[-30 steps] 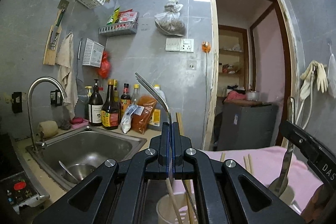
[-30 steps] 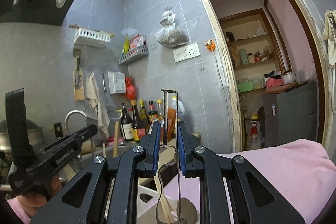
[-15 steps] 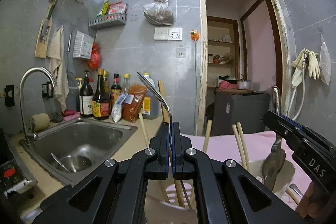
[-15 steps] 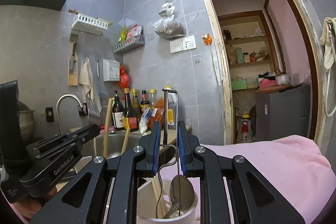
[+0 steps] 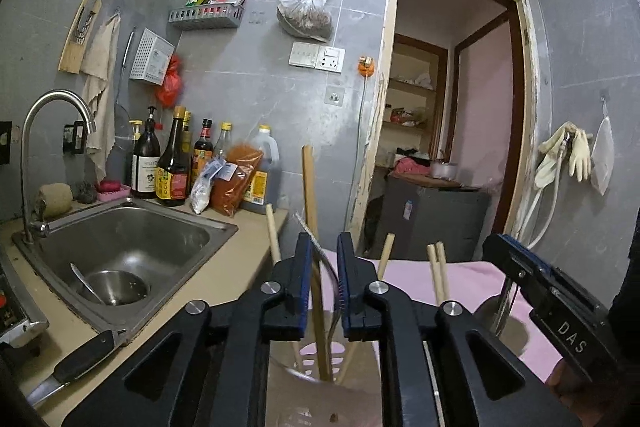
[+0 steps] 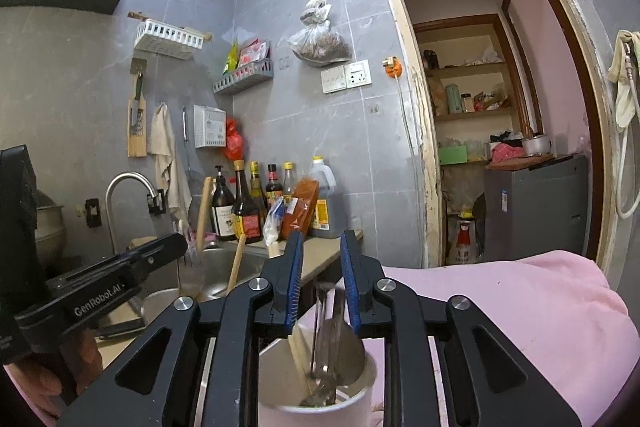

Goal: Organize utensils
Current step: 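Open both tools to drop the fork and peeler into the basket, then move both open tools back down to the last chopstick and spoon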

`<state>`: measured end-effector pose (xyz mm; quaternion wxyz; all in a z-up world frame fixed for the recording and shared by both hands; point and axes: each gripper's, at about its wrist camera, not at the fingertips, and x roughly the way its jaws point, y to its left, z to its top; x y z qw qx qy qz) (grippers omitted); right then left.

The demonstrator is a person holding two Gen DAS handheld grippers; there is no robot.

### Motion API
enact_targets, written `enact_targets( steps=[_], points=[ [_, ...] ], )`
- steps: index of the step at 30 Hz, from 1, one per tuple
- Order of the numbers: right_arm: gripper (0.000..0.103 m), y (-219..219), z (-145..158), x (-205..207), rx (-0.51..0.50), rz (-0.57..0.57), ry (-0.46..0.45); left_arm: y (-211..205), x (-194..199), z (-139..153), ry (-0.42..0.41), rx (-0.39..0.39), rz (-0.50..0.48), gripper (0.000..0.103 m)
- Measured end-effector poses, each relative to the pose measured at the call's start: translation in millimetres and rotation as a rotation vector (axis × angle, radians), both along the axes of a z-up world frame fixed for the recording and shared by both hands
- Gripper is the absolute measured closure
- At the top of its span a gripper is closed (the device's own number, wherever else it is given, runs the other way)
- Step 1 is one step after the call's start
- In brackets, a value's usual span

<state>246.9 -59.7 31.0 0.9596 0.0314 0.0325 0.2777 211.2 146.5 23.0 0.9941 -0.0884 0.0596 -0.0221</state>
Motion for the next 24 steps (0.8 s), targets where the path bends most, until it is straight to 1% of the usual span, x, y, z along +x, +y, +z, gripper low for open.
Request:
enact_targets(
  steps=[5, 7, 9, 11, 15, 17, 18, 19, 20, 22, 24],
  points=[
    [0.076, -9.6, 10.1, -3.9, 0.025, -0.011, -0.021, -4.1, -7.5, 13.0, -0.022, 0.000, -0.011, 0.086],
    [0.074, -15.2, 15.7, -5.8, 0.032, -0.023, -0.031, -9.2, -11.0, 19.0, -0.030, 0.010, -0.018, 0.080],
    [0.069, -22.3, 21.1, -8.3, 0.038, -0.038, -0.042, -14.3, -13.1, 23.0, -0.037, 0.014, -0.023, 0.074],
    [0.056, -32.1, 26.8, -11.4, 0.045, -0.054, -0.053, -20.4, -15.8, 27.7, -0.044, 0.018, -0.035, 0.068],
    [0.052, -53.6, 36.2, -18.4, 0.044, -0.092, -0.077, -34.4, -20.3, 36.2, -0.059, 0.031, -0.062, 0.061],
    [0.046, -66.3, 40.9, -22.2, 0.038, -0.111, -0.083, -42.6, -21.8, 40.1, -0.061, 0.038, -0.077, 0.056],
    [0.043, -72.5, 42.7, -24.8, 0.035, -0.121, -0.089, -46.3, -22.4, 41.8, -0.062, 0.039, -0.086, 0.052],
    [0.035, -77.2, 44.2, -26.9, 0.031, -0.129, -0.095, -51.7, -23.1, 43.3, -0.062, 0.037, -0.095, 0.048],
    [0.030, -83.6, 46.0, -30.0, 0.026, -0.138, -0.102, -54.9, -23.7, 44.2, -0.063, 0.037, -0.101, 0.045],
    [0.026, -92.9, 48.7, -33.5, 0.013, -0.152, -0.108, -64.0, -24.4, 45.7, -0.060, 0.036, -0.114, 0.035],
    [0.022, -102.5, 50.9, -37.1, -0.004, -0.168, -0.108, -72.5, -24.8, 45.9, -0.055, 0.037, -0.127, 0.027]
  ],
)
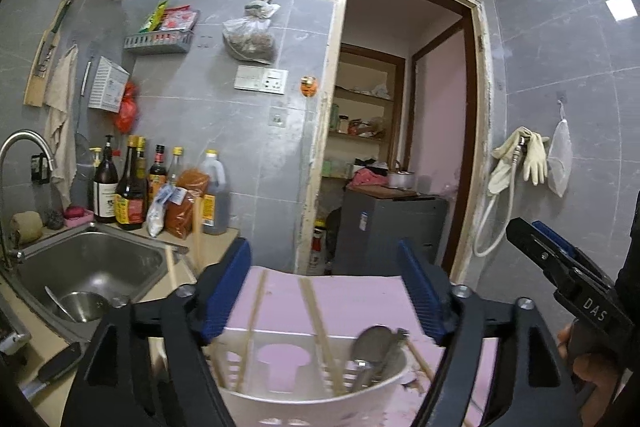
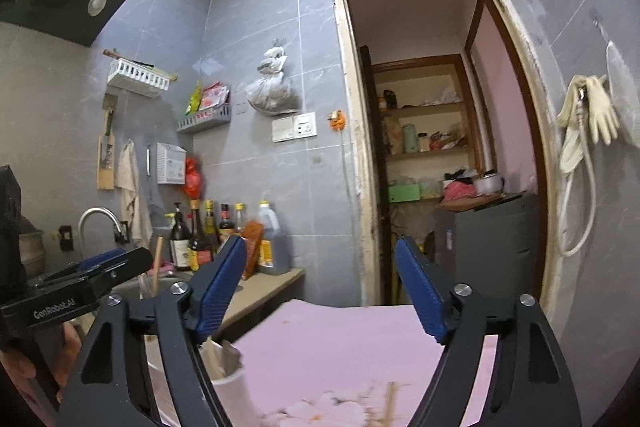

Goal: Organize utensils
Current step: 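Move both open tools back down to the last chopstick and spoon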

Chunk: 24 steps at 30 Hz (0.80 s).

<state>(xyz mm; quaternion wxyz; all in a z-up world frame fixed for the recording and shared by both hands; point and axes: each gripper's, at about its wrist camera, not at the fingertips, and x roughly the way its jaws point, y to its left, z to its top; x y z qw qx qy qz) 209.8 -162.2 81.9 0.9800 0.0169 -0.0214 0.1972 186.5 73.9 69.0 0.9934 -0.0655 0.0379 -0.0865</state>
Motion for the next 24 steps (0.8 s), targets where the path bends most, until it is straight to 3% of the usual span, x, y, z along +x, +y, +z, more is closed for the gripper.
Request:
enact_targets(
  steps=[4, 8, 15, 24],
  points=[
    [0.011, -21.6, 1.5, -7.8, -0.023, -0.030, 0.004, -19.6, -0.8, -2.8, 0.031, 0.022, -0.047, 0.015],
    [0.001, -38.1, -0.3, -12.6, -0.053, -0.049, 0.020, -35.5, -2.0, -9.1, 0.066, 0.030, -0.100, 0.010],
    [0.000, -67.5, -12.9, -14.1, -0.111, -0.084, 0.106, -63.1, -5.1, -26.1, 0.157, 0.051, -0.173, 0.010],
    [0.000, -94.5, -46.0, -5.7, -0.195, -0.077, 0.296, -99.9, -4.5, -60.4, 0.313, 0.124, -0.228, 0.010]
  ],
)
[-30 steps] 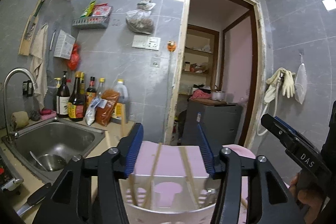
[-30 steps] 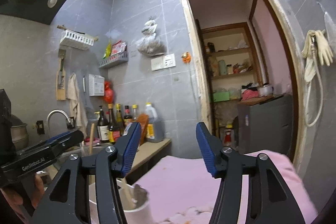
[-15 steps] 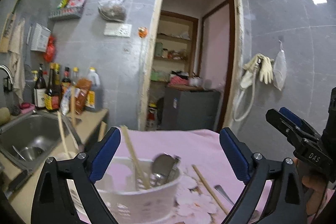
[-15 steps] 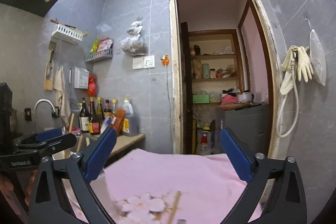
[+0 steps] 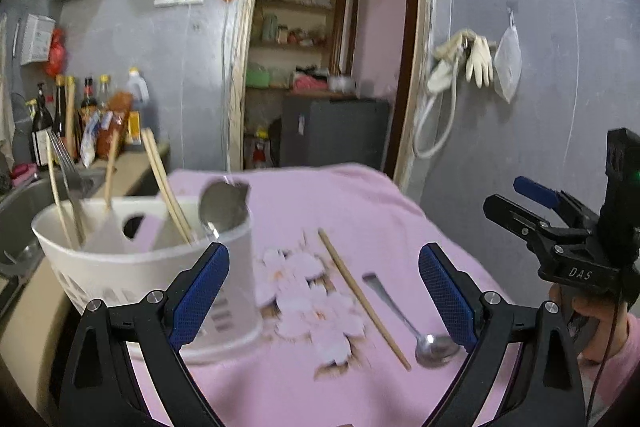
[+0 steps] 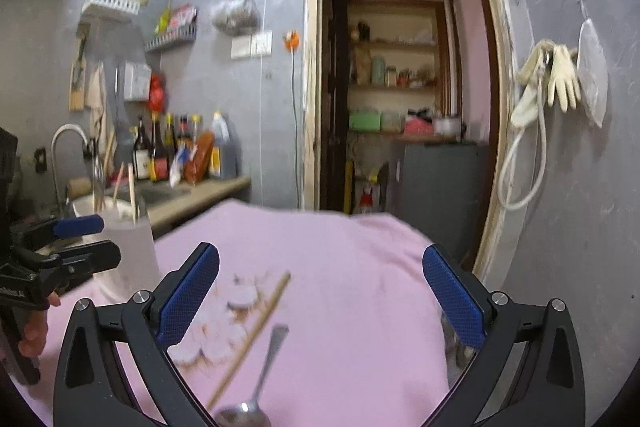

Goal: Organize utensils
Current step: 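Move both open tools back down to the last chopstick and spoon, then grasp the wooden chopstick with the left tool while the right tool grasps the steel spoon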

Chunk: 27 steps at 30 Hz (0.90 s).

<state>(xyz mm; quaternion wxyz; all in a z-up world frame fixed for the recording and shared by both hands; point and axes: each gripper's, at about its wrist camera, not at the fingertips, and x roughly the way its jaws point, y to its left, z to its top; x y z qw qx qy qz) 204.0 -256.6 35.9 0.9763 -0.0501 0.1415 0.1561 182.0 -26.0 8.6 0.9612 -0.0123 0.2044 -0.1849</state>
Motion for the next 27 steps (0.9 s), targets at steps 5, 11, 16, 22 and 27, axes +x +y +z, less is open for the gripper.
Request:
enact_targets(
  steps=[5, 11, 16, 22, 27],
  points=[
    [0.004, -7.3, -16.4, 8.8, -0.010, 0.035, 0.119, -14.7, 5.4, -19.0, 0.098, 0.044, -0.023, 0.010],
    [0.029, -9.1, -37.3, 22.3, -0.018, 0.095, 0.270, -25.7, 16.7, -38.6, 0.210, 0.080, -0.062, 0.024],
    [0.049, -3.1, -53.7, 31.3, -0.031, 0.143, 0.382, -30.0, 30.9, -48.1, 0.312, 0.099, -0.081, 0.039],
    [0.062, 8.7, -71.5, 41.9, -0.062, 0.202, 0.507, -28.7, 49.0, -59.7, 0.434, 0.089, -0.074, 0.056],
    [0.066, 24.3, -83.9, 47.8, -0.144, 0.230, 0.568, -24.0, 58.1, -65.6, 0.494, 0.069, -0.071, 0.062]
  ],
)
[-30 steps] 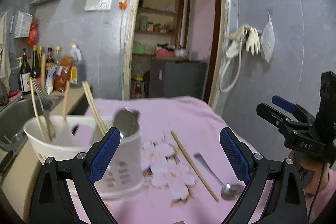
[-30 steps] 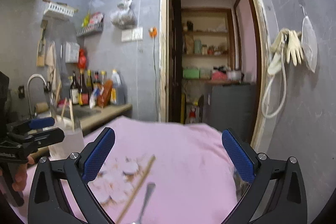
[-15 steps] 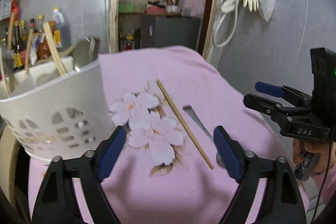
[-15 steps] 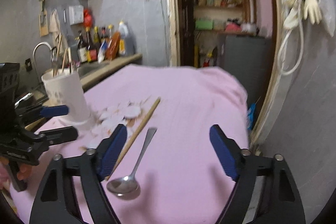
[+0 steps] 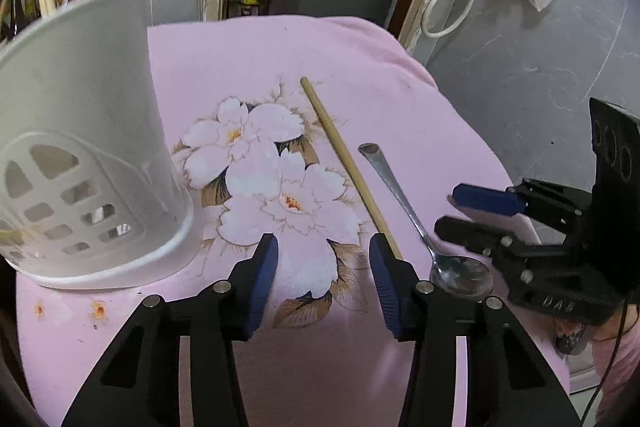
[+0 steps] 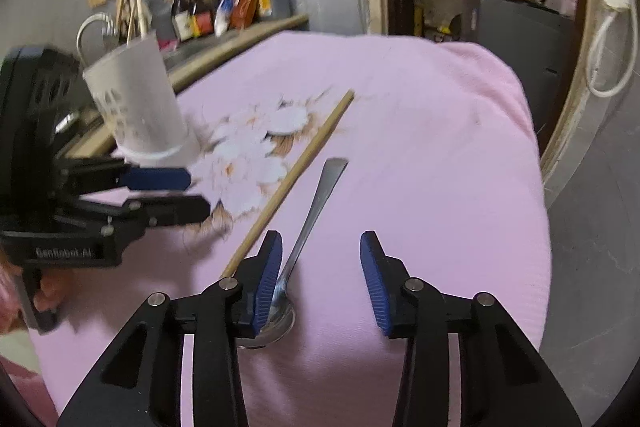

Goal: Organize utensils
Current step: 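Grasp the wooden chopstick with the left tool while the right tool grasps the steel spoon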

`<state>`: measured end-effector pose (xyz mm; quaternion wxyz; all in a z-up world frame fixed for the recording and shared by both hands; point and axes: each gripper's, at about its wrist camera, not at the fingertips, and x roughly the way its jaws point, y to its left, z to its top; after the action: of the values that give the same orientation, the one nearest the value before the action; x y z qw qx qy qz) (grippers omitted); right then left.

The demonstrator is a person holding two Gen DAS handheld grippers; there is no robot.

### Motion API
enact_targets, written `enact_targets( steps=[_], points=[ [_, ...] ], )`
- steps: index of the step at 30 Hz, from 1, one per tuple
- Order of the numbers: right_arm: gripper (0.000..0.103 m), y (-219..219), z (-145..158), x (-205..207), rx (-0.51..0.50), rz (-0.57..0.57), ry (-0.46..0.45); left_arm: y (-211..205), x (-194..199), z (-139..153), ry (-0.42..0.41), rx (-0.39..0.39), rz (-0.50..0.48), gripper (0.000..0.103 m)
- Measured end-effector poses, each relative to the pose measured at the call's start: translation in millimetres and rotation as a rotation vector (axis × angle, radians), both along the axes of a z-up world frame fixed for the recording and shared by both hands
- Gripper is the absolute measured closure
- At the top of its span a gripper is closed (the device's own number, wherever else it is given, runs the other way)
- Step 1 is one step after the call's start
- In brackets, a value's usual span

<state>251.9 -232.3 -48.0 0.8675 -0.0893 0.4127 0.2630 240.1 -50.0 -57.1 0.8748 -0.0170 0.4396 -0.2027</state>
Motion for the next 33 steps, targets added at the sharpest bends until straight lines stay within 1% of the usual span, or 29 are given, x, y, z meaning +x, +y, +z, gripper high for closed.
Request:
enact_targets(
  steps=[5, 9, 10, 11, 13, 15, 16, 20, 22, 26, 31, 33],
  points=[
    [0.066, 13.9, -7.8, 4.2, -0.063, 0.018, 0.015, 6.8, 2.8, 0.5, 0.008, -0.026, 0.020, 0.064],
    [0.066, 24.7, -12.2, 9.4, -0.125, 0.018, -0.004, 13.3, 2.9, -0.4, 0.016, -0.051, 0.038, 0.065],
    [0.068, 27.7, -13.3, 11.4, -0.144, 0.018, -0.012, 13.7, 3.8, -0.5, 0.018, -0.056, 0.040, 0.065],
    [0.072, 29.9, -13.7, 12.3, -0.164, 0.016, -0.021, 14.9, 3.1, -0.2, 0.018, -0.058, 0.041, 0.065],
    [0.077, 31.8, -13.9, 13.7, -0.189, 0.020, -0.028, 14.1, 2.8, 0.6, 0.018, -0.059, 0.040, 0.066],
    [0.084, 30.0, -13.3, 15.0, -0.207, 0.024, -0.031, 12.8, 2.8, 1.0, 0.019, -0.059, 0.030, 0.066],
    [0.089, 26.9, -12.7, 15.5, -0.212, 0.022, -0.033, 11.4, 3.0, 0.9, 0.018, -0.059, 0.022, 0.066],
    [0.096, 13.2, -9.4, 14.8, -0.206, 0.002, -0.031, 1.6, 6.6, 1.4, 0.017, -0.055, -0.017, 0.068],
    [0.098, 7.6, -8.2, 13.3, -0.204, -0.002, -0.032, -4.7, 10.8, 1.8, 0.021, -0.053, -0.031, 0.070],
    [0.099, 2.6, -6.4, 9.5, -0.205, -0.001, -0.039, -19.0, 24.0, -0.9, 0.033, -0.036, -0.043, 0.074],
    [0.099, 2.0, -5.6, 6.3, -0.209, -0.002, -0.053, -34.9, 43.2, -5.2, 0.071, -0.021, -0.046, 0.080],
    [0.100, 2.0, -6.0, 4.9, -0.209, -0.003, -0.057, -39.1, 51.0, -6.8, 0.086, -0.021, -0.046, 0.081]
  ],
)
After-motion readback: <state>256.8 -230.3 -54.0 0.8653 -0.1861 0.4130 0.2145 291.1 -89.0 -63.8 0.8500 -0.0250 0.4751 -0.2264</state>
